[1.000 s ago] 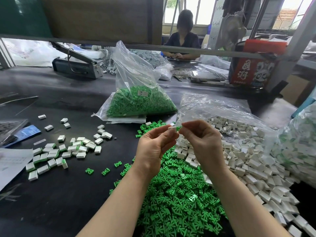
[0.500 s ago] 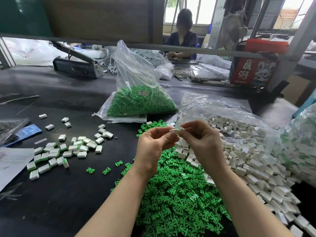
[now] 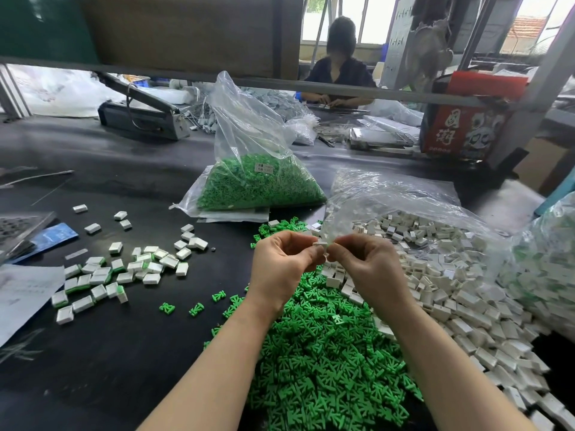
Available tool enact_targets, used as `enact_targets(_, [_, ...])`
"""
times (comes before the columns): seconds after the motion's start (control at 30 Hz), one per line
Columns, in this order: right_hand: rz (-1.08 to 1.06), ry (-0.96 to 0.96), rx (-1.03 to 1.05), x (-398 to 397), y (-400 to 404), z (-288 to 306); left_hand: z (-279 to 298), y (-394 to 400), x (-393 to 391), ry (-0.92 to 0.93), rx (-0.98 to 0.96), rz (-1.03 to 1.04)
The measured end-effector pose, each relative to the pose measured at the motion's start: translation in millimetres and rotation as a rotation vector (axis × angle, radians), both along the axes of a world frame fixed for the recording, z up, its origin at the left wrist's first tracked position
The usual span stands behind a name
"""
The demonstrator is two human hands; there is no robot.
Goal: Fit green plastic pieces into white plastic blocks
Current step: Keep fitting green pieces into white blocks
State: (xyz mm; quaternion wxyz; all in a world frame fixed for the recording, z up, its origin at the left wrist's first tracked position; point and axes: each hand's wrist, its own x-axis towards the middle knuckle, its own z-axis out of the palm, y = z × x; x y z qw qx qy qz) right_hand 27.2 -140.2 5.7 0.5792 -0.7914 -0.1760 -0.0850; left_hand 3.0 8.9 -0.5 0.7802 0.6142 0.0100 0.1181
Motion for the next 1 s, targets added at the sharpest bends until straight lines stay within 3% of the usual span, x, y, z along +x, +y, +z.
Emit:
enact_targets(0.23, [-0.02, -0.068, -0.074, 0.4, -2.7, -0.7, -1.6, 3.0, -1.3, -0.001, 0.04, 0.0])
enact_targets(0.63, [-0.127, -0.346, -0.204, 1.8, -0.4, -2.1, -2.2, 4.1, -0.9, -0.124, 0.361, 0.041])
enact_targets(1.0, [-0.149, -0.418, -0.248, -1.4, 2.9, -7.8, -3.5, -1.0, -2.2, -0.105, 0.205, 0.046])
